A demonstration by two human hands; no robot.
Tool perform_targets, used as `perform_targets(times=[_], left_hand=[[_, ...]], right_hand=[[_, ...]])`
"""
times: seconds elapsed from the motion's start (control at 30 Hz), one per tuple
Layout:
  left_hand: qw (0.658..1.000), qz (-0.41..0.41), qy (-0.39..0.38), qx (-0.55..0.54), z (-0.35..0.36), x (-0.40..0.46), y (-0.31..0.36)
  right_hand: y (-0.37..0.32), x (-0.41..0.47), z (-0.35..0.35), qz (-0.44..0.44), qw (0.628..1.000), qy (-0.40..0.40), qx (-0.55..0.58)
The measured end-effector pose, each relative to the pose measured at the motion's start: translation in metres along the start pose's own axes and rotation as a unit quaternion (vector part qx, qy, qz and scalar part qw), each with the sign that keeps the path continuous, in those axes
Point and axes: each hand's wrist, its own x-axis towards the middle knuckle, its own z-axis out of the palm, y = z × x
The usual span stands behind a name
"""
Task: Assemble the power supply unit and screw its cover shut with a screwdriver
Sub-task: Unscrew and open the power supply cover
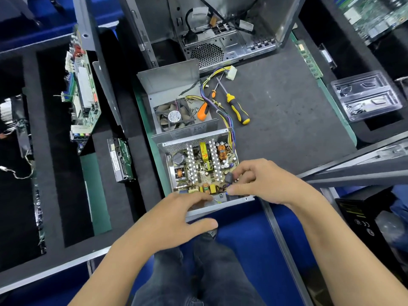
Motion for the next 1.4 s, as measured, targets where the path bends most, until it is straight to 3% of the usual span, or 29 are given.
perform_targets(times=[0.1, 0.17, 0.23, 0.3, 0.37, 0.43, 0.5, 0.6, 0.7, 0.83, 0.97, 1.07, 1.17, 1.2, 1.4], left_hand=[[0.998, 0.001, 0.041, -0.053, -0.002, -0.004, 0.0], [0.98, 0.037, 0.173, -0.096, -0.003, -0.008, -0.004], [0.937, 0.075, 0.334, -0.069, -0.008, -0.009, -0.009], [0.901, 0.092, 0.421, -0.059, -0.012, -0.003, -0.016], [0.911, 0.082, 0.396, -0.083, -0.018, 0.009, -0.026], [0.935, 0.051, 0.326, -0.134, -0.02, 0.019, -0.031], [0.935, 0.061, 0.302, -0.175, -0.018, 0.028, -0.033], [0.902, 0.058, 0.357, -0.236, -0.012, 0.037, -0.034], [0.867, 0.032, 0.42, -0.266, -0.009, 0.042, -0.034], [0.876, 0.013, 0.422, -0.233, -0.01, 0.044, -0.04], [0.876, 0.042, 0.426, -0.223, -0.004, 0.036, -0.04], [0.864, 0.006, 0.427, -0.265, 0.008, 0.024, -0.041], [0.879, -0.04, 0.385, -0.278, 0.015, 0.021, -0.043], [0.88, -0.048, 0.379, -0.282, 0.017, 0.02, -0.043], [0.88, -0.057, 0.378, -0.281, 0.026, 0.016, -0.032]], right_hand=[[-0.002, 0.001, -0.005, -0.001, 1.0, -0.023, -0.016], [-0.002, 0.003, -0.01, -0.005, 0.999, 0.023, -0.029], [-0.002, 0.008, -0.014, -0.019, 0.992, 0.125, -0.013], [-0.003, 0.015, -0.013, -0.048, 0.977, 0.204, 0.046], [-0.006, 0.023, -0.009, -0.089, 0.961, 0.244, 0.092], [-0.01, 0.03, -0.003, -0.148, 0.946, 0.277, 0.076], [-0.015, 0.036, 0.001, -0.221, 0.918, 0.328, 0.037], [-0.021, 0.045, 0.002, -0.294, 0.871, 0.392, -0.039], [-0.023, 0.051, -0.001, -0.334, 0.845, 0.407, -0.096], [-0.025, 0.054, -0.002, -0.384, 0.809, 0.421, -0.145], [-0.029, 0.048, -0.004, -0.351, 0.846, 0.381, -0.124], [-0.029, 0.026, -0.002, -0.275, 0.879, 0.388, 0.011], [-0.029, 0.016, 0.009, -0.149, 0.958, 0.246, -0.018], [-0.029, 0.016, 0.013, -0.123, 0.967, 0.217, -0.043], [-0.046, 0.019, 0.021, -0.098, 0.95, 0.221, -0.198]])
